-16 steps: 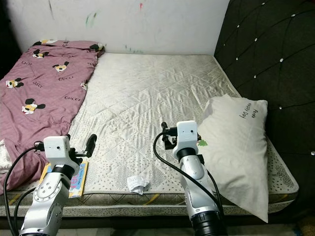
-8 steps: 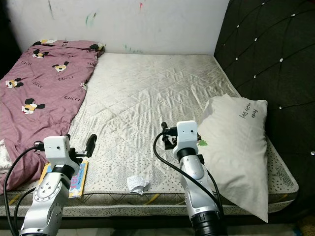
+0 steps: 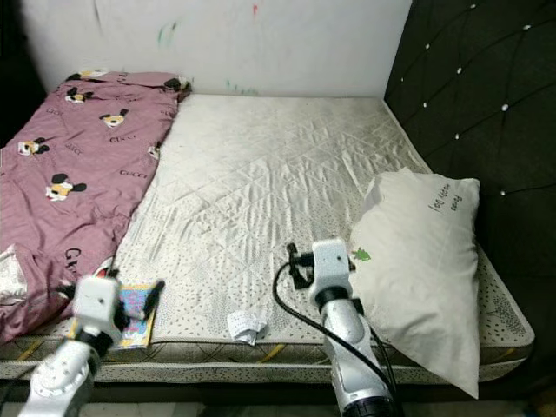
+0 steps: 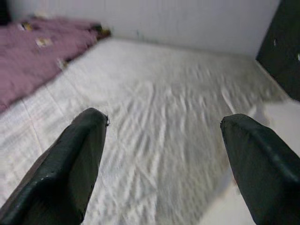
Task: Clean up the room
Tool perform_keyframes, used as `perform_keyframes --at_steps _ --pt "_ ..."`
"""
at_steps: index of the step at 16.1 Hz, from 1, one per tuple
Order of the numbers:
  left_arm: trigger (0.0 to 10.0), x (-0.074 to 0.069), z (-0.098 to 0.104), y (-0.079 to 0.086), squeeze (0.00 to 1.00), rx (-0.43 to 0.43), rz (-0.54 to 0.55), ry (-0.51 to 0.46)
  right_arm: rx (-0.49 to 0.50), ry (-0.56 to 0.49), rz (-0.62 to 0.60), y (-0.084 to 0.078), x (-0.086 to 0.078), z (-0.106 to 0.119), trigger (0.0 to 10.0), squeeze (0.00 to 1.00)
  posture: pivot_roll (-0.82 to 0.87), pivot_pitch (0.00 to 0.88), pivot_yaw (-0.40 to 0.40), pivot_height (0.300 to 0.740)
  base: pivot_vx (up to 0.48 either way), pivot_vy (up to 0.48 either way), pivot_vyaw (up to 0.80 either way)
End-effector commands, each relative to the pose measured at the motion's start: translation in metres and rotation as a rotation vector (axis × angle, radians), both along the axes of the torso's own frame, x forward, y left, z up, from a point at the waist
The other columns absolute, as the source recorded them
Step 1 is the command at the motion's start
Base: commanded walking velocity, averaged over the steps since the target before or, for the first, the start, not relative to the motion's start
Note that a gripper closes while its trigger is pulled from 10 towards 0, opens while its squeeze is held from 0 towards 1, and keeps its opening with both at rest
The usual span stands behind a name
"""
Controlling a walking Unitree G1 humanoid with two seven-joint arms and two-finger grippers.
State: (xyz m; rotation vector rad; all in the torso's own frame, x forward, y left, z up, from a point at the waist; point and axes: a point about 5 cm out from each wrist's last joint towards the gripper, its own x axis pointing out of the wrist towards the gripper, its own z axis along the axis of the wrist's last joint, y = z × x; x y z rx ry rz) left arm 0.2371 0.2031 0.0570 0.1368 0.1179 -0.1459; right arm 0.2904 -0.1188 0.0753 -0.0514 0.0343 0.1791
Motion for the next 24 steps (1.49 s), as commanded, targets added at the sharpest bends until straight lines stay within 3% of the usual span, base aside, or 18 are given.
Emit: perform_keyframes --at_steps 1,4,8,11,14,17,19,21,24 --pt "10.0 -0.003 0.005 0.001 0.0 -0.007 0.006 -0.017 0.024 -0.022 0.018 0.002 -0.001 0.003 10.0 0.0 0.1 0.0 -0.028 0.74 0.0 0.0 0.0" --pt "10.0 -0.022 0.012 -0.007 0.0 -0.034 0.004 -0.037 0.035 -0.069 -0.017 -0.016 -0.006 0.018 10.0 0.0 0.11 0.0 -0.041 0.74 0.0 0.0 0.0" --pt "10.0 -0.042 0.018 0.003 0.0 -0.032 0.083 -0.046 -0.02 -0.066 -0.08 -0.05 -0.025 0.023 10.0 0.0 0.11 0.0 -0.06 0.74 0.0 0.0 0.0" --pt "10.0 -0.052 0.016 0.007 0.0 -0.016 0.133 -0.036 -0.074 -0.04 -0.12 -0.076 -0.047 0.026 10.0 0.0 0.08 0.0 -0.067 0.74 0.0 0.0 0.0" --pt "10.0 -0.046 0.015 0.007 0.0 -0.024 0.141 -0.039 -0.07 -0.027 -0.125 -0.081 -0.054 0.025 10.0 0.0 0.06 0.0 -0.065 0.74 0.0 0.0 0.0" --pt "10.0 -0.037 0.017 0.003 0.0 -0.036 0.133 -0.041 -0.117 -0.038 -0.084 -0.071 -0.049 0.029 10.0 0.0 0.06 0.0 -0.064 0.74 0.0 0.0 0.2" --pt "10.0 -0.042 0.016 -0.002 0.0 -0.047 0.119 -0.03 -0.098 -0.039 -0.086 -0.066 -0.047 0.03 10.0 0.0 0.06 0.0 -0.064 0.74 0.0 0.0 0.78" --pt "10.0 -0.047 0.015 0.002 0.0 -0.043 0.129 -0.02 -0.085 -0.032 -0.097 -0.068 -0.051 0.03 10.0 0.0 0.06 0.0 -0.059 0.74 0.0 0.0 0.78" --pt "10.0 -0.042 0.019 0.016 0.0 -0.009 0.145 -0.028 -0.108 -0.019 -0.137 -0.082 -0.052 0.027 10.0 0.0 0.06 0.0 -0.053 0.74 0.0 0.0 0.37"
